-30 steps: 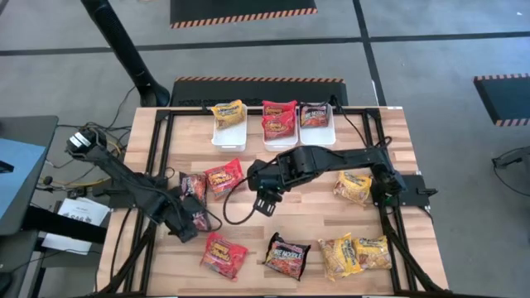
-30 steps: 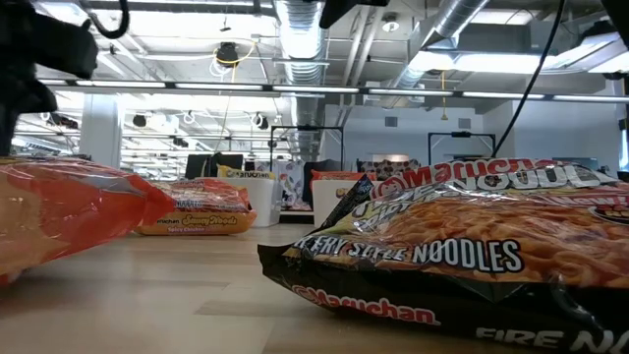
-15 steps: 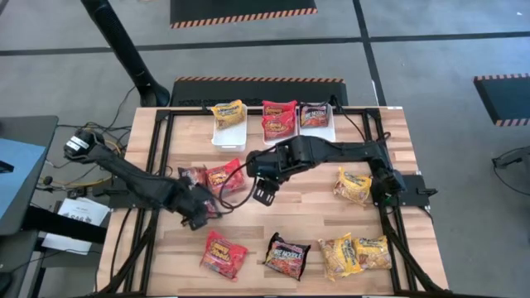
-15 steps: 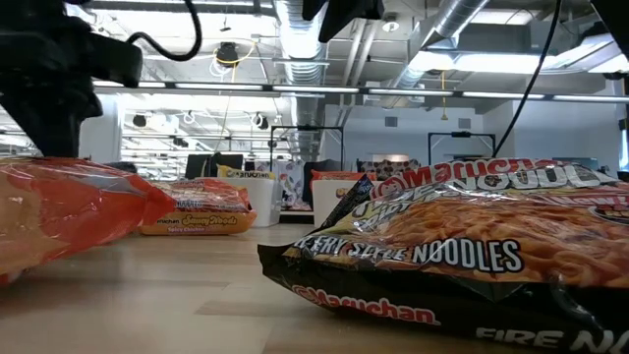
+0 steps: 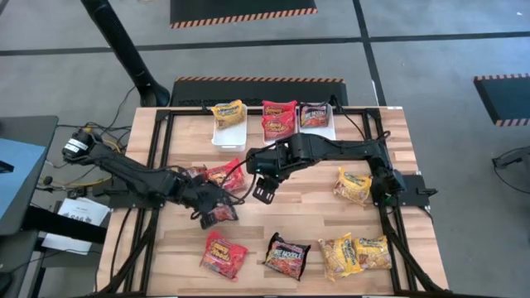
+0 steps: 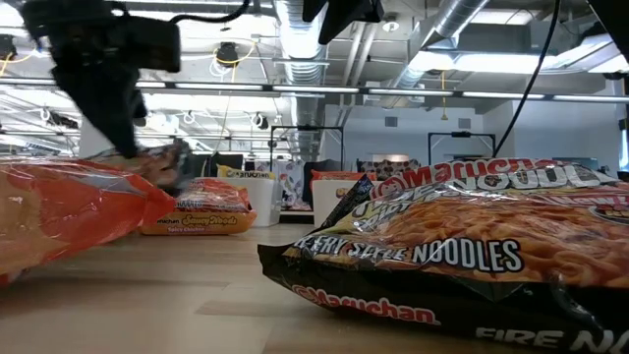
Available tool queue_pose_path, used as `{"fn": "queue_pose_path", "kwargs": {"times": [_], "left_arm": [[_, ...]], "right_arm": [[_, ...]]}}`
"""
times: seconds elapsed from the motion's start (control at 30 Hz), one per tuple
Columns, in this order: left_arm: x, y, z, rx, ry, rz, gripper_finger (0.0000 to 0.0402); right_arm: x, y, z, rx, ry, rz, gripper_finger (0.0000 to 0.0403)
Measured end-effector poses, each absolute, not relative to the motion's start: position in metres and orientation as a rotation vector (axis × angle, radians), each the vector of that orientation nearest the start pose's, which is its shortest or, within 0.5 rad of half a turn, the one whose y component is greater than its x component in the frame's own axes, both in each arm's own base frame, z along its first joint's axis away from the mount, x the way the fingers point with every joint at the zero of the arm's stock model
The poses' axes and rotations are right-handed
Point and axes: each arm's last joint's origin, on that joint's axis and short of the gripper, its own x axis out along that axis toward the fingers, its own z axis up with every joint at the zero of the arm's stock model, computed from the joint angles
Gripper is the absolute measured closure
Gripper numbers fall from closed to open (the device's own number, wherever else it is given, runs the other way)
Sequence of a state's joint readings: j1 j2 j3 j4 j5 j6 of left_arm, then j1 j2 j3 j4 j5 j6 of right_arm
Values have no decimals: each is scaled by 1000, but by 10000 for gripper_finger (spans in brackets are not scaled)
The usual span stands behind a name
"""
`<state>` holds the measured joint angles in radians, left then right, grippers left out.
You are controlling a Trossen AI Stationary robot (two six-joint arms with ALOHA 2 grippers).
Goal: Sort Maruchan noodles
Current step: Put the black noodle pack into the right white bin
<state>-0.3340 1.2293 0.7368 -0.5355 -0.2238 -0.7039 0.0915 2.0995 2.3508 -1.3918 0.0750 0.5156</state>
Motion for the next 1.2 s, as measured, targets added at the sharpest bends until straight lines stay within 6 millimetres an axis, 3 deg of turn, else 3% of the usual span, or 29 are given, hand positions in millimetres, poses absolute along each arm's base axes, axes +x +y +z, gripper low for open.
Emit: {"fn": "queue_pose_path", "kwargs": {"times": [0.37,0.53,0.8,1.2], "left_arm": [[229,-57,214,-371,852,219,401],[230,-57,215,-377,839,211,401],[232,-58,217,-390,807,199,401],[239,-59,224,-427,713,175,401]], "right_arm": [[414,39,363,352,1111,-265,184],[414,30,362,331,1120,-266,184],[412,-2,361,311,1153,-278,184],[407,-65,362,423,1161,3,184]]}}
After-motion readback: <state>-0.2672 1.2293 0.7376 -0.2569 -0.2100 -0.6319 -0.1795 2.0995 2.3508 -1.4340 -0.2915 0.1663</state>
